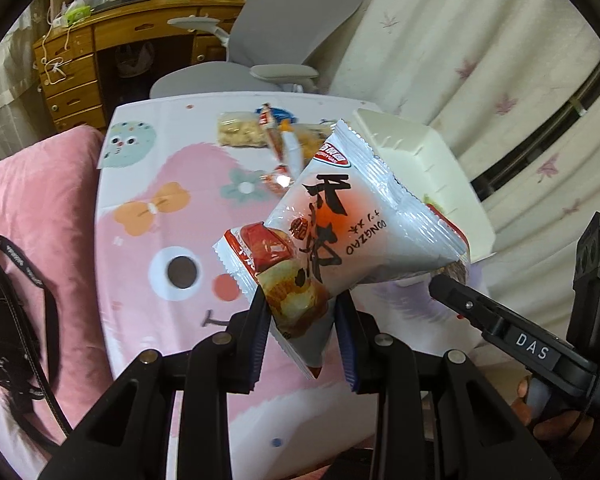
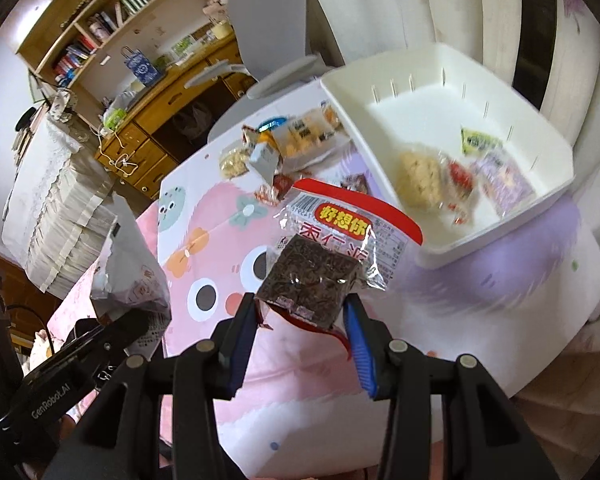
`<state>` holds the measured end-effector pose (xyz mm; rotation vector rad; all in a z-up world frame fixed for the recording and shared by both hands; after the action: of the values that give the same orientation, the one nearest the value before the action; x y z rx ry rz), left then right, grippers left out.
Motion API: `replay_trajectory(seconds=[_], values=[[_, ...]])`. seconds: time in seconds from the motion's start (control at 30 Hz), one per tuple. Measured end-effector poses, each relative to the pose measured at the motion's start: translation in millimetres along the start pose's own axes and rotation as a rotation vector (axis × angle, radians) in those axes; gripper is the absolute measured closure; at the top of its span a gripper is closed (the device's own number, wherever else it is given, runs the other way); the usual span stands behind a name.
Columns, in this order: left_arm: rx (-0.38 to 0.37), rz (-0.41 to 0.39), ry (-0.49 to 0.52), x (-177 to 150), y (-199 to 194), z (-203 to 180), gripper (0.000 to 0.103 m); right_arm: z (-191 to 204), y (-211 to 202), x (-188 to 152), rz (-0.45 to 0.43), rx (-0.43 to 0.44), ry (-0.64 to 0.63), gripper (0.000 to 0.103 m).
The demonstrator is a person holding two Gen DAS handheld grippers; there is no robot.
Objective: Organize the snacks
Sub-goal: 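Lift and carry the white bag with the left gripper while the right carries the red-topped bag to the tray, then open the left gripper over the tray while the right gripper releases its bag inside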
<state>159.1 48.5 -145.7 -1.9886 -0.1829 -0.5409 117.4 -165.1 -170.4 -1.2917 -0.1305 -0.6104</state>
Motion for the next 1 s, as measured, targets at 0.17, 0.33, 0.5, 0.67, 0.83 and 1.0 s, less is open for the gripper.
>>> replay_trajectory(seconds=[0.17, 0.33, 0.5, 0.67, 0.83, 1.0], values=[[-0.022, -0.026, -0.001, 4.1, 7.5, -33.4, 0.073, -12.5, -13.2, 12.4, -0.047, 0.009, -0.078, 0.059], [-0.028, -0.059, -0.019, 13.2, 18.7, -68.4, 0.073, -33.2, -28.4, 27.3, -0.086, 0.030, -0.181, 0.059], [-0.032, -0.095, -0.041, 19.3, 33.8, -110.8, 0.073, -60.6, -42.9, 44.6, -0.121, 0.054, -0.291, 0.059], [-0.028, -0.123, -0.053, 25.3, 52.8, -149.9, 0.073, -88.3, -51.4, 60.0, -0.141, 0.075, -0.368, 0.059], [-0.025, -0.138, -0.072, 34.7, 76.6, -181.9, 0.073, -119.7, -55.5, 79.2, -0.149, 0.091, -0.422, 0.059], [-0.031, -0.147, -0.070, 43.7, 97.5, -209.7, 0.073, -147.3, -53.7, 95.2, -0.151, 0.091, -0.441, 0.059]])
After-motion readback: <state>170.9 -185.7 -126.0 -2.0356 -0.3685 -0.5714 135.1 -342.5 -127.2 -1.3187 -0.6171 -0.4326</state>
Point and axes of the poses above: each gripper's, at about its wrist camera, not at the fingertips, and y roughly the way its jaws point, z to its left, x to its top, the point moved 5 cm from there along y, roughly the way its jaws point, and after that the axes turned 5 degrees about -x, right-handed, at the moved point
